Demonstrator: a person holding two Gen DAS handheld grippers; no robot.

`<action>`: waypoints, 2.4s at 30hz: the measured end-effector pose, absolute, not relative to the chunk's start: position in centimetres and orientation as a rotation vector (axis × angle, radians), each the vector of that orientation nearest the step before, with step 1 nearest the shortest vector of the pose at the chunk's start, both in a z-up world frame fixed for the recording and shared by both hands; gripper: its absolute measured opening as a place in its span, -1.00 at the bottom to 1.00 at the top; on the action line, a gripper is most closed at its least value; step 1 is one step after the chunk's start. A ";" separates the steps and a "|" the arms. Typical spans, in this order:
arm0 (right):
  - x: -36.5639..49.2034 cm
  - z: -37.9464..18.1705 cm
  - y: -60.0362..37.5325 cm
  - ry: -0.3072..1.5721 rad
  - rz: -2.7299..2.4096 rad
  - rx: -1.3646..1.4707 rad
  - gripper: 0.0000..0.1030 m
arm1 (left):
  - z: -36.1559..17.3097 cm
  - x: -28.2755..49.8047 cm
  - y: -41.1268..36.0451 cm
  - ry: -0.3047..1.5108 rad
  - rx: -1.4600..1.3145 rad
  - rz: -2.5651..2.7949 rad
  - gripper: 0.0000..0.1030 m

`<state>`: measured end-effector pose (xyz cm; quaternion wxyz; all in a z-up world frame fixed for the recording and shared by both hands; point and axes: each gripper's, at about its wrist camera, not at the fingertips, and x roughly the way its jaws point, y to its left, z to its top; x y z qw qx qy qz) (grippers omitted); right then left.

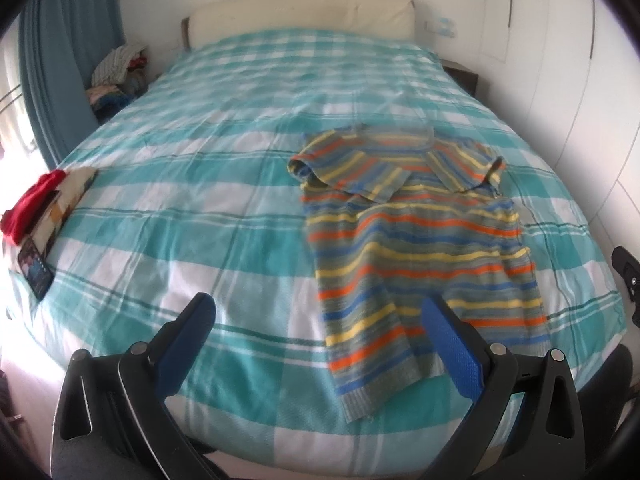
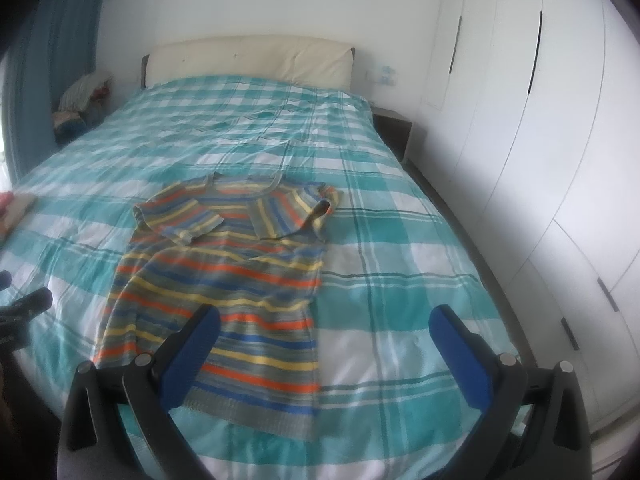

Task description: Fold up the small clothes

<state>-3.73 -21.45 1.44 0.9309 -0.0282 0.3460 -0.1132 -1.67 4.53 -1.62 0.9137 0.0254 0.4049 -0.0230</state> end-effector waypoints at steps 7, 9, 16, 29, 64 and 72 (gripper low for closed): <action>-4.1 0.9 -21.7 0.720 -0.222 -0.038 0.99 | -3.0 -1.8 4.5 0.866 0.073 -0.062 0.99; -4.3 0.9 -21.7 0.721 -0.216 -0.034 0.99 | -3.4 -1.9 4.6 0.886 0.064 -0.075 0.99; -4.4 0.2 -21.2 0.732 -0.184 -0.018 0.99 | -3.5 -2.3 4.2 0.890 0.068 -0.092 0.99; -4.6 0.1 -20.3 0.722 -0.155 -0.014 0.99 | -4.1 -2.3 5.0 0.901 0.050 -0.098 0.99; -3.9 -14.4 -30.0 0.965 0.254 0.479 0.41 | -15.2 -0.3 6.7 1.108 -0.029 -0.227 0.69; -2.4 -14.9 -31.0 1.002 0.346 0.570 -0.90 | -13.6 0.5 7.8 1.111 -0.114 -0.414 -0.89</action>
